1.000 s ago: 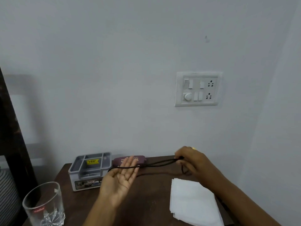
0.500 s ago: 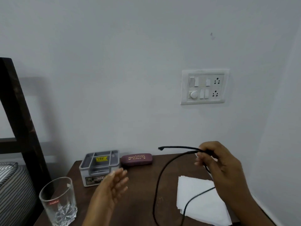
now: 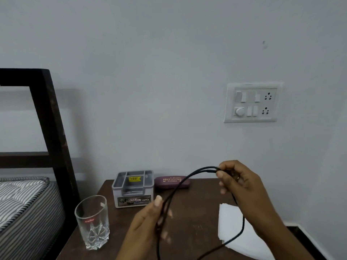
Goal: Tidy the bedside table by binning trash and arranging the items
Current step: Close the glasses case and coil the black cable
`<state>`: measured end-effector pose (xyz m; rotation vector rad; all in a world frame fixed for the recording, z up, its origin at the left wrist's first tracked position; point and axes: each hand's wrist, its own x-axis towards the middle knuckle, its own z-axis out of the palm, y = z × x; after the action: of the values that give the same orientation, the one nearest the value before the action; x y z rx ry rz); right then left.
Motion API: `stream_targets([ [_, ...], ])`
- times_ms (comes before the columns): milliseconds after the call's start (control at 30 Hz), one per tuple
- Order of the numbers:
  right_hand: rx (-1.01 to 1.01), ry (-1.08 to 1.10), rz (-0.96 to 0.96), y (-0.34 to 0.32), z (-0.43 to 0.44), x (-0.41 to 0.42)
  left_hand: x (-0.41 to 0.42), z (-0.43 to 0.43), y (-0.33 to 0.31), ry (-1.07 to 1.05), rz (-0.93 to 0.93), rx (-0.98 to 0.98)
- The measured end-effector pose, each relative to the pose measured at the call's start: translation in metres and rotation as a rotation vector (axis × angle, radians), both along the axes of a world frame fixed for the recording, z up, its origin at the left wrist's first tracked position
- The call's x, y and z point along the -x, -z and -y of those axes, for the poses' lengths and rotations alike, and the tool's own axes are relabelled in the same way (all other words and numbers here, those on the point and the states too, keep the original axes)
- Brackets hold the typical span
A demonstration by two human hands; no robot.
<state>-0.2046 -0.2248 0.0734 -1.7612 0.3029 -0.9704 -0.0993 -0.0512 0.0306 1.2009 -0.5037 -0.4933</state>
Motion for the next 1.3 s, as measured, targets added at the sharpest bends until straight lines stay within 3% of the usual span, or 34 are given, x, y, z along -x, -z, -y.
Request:
stream_targets([
  [133, -0.184, 0.021, -0.021, 0.011, 0.014, -0.025, -0.021, -0.007, 0.009, -0.122, -0.268, 0.174],
  [233, -0.276, 0.026, 0.044, 0.014, 0.027, -0.052, -0.037, -0.007, 0.006, -0.159, -0.241, 0.274],
  [300, -0.280, 0.081, 0.088, 0.013, 0.035, -0.070, -0.040, -0.007, 0.009, -0.186, -0.105, 0.220],
  [400, -0.145, 0.281, 0.085, 0.013, 0.052, -0.092, -0.041, -0.007, 0.012, -0.239, 0.219, 0.066],
  [467, 0.046, 0.407, 0.005, 0.021, 0.065, -0.103, -0.042, -0.006, 0.015, -0.227, 0.297, 0.027],
  [534, 0.246, 0.494, -0.133, 0.036, 0.076, -0.108, -0.042, -0.004, 0.015, -0.220, 0.293, 0.015],
  [634, 0.375, 0.523, -0.333, 0.068, 0.090, -0.106, -0.039, 0.001, 0.013, -0.209, 0.284, 0.016],
  [834, 0.292, 0.415, -0.493, 0.112, 0.099, -0.090, -0.033, 0.012, 0.012, -0.199, 0.260, 0.024],
  [900, 0.291, 0.405, -0.435, 0.110, 0.090, -0.082, -0.032, 0.015, 0.014, -0.220, 0.266, 0.013],
  [1034, 0.223, 0.286, -0.112, 0.081, 0.043, -0.054, -0.028, 0.020, 0.018, -0.216, 0.232, -0.010],
  [1134, 0.392, 0.152, 0.055, 0.069, -0.001, -0.036, -0.018, 0.027, 0.022, -0.166, 0.244, -0.045],
  [1234, 0.632, 0.193, 0.093, 0.075, -0.017, -0.045, -0.004, 0.037, 0.015, -0.113, 0.282, -0.023],
  [1300, 0.543, 0.237, 0.130, 0.072, -0.016, -0.058, 0.002, 0.046, 0.008, -0.103, 0.282, 0.010],
])
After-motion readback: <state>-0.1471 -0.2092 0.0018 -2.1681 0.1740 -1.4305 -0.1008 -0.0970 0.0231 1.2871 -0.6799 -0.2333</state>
